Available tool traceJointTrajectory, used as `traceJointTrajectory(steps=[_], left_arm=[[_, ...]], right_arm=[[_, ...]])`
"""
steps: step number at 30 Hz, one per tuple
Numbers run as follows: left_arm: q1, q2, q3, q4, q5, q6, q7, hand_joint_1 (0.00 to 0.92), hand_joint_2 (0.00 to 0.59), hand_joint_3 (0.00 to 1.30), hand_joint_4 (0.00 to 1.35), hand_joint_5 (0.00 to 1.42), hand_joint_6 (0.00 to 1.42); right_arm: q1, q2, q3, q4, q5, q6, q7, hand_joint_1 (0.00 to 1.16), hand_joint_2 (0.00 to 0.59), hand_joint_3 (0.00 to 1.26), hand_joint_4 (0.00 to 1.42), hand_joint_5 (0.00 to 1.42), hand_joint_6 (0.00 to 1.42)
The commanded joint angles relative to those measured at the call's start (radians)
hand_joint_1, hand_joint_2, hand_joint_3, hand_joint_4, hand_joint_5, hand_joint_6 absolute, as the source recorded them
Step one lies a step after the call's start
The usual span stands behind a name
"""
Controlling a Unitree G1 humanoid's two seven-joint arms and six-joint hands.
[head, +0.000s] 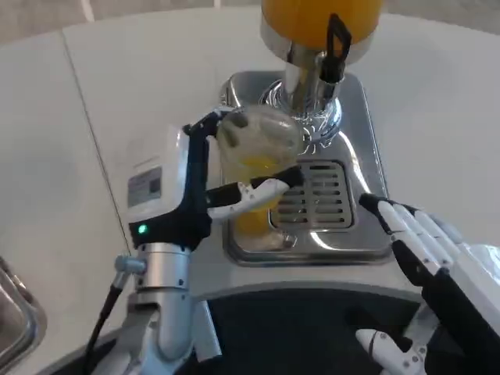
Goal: Grasp the cup under the faucet to collect the drink, then remove the cup.
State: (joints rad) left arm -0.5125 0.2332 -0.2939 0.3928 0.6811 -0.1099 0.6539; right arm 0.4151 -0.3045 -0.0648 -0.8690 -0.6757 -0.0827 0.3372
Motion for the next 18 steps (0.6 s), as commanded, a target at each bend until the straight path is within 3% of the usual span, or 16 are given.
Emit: traceJointTrajectory(steps=[1, 12, 18], left_arm=[[0.016, 0.033, 0.01, -0.038, 0.012, -0.041, -0.016, 0.643, 0.0, 1.05, 1.18, 1.42, 1.42], [0.092, 0.106, 0.064, -0.146, -0.013, -0.081, -0.072, 0.643, 0.0, 1.06, 1.18, 1.42, 1.42], [0.135, 0.135, 0.11, -0.207, -0.028, -0.099, -0.107, 0.639, 0.0, 1.06, 1.18, 1.42, 1.42]], right_arm=[[0.0, -0.009, 0.003, 0.003, 0.012, 0.002, 0.007, 0.32, 0.446, 0.0, 0.0, 0.0, 0.0], [0.005, -0.024, -0.009, 0.0, 0.01, -0.013, -0.003, 0.33, 0.451, 0.0, 0.0, 0.0, 0.0], [-0.021, -0.05, -0.027, 0.011, 0.015, -0.012, 0.007, 0.33, 0.451, 0.0, 0.0, 0.0, 0.0]])
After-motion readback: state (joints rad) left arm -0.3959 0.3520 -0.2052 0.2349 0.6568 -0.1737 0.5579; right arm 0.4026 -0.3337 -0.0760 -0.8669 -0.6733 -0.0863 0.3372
